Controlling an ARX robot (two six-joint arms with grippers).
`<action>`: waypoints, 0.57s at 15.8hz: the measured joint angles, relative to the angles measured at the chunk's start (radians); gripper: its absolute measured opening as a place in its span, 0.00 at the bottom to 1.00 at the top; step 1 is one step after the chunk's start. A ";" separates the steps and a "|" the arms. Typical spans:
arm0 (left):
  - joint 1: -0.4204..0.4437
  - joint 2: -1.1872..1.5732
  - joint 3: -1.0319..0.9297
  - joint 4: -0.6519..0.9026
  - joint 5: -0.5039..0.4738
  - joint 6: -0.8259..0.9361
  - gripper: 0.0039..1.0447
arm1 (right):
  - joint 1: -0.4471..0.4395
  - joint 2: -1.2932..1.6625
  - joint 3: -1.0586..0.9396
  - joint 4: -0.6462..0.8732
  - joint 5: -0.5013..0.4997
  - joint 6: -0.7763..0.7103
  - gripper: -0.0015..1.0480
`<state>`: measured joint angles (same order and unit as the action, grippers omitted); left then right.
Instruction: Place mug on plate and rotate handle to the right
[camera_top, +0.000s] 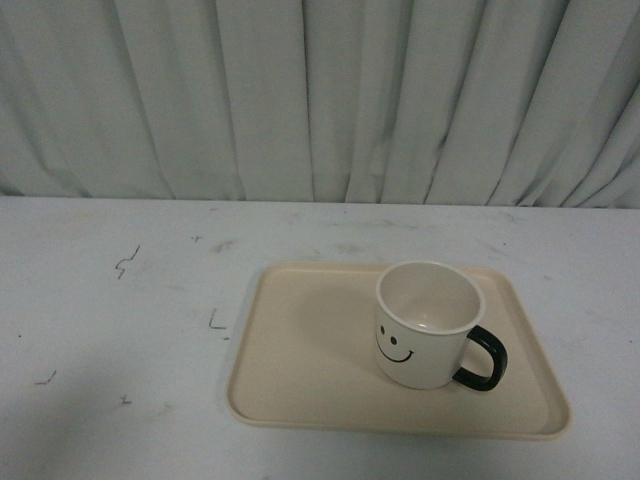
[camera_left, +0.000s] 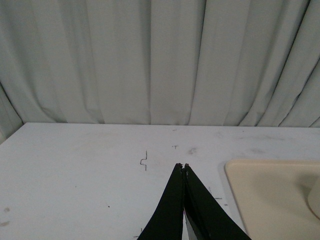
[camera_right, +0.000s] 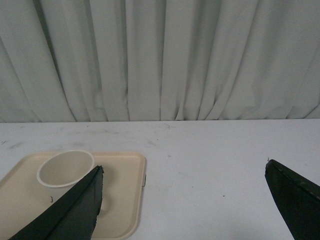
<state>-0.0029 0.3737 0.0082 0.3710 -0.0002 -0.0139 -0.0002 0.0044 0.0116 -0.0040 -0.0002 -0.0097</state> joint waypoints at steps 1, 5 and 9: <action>0.000 -0.032 0.000 -0.028 0.000 0.000 0.01 | 0.000 0.000 0.000 0.000 0.000 0.000 0.94; 0.000 -0.133 0.000 -0.128 0.000 0.000 0.01 | 0.000 0.000 0.000 0.000 0.000 0.000 0.94; 0.000 -0.204 0.000 -0.200 0.000 0.000 0.01 | 0.000 0.000 0.000 0.000 0.000 0.000 0.94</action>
<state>-0.0029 0.1692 0.0082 0.1707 -0.0002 -0.0143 -0.0002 0.0044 0.0116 -0.0040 -0.0002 -0.0097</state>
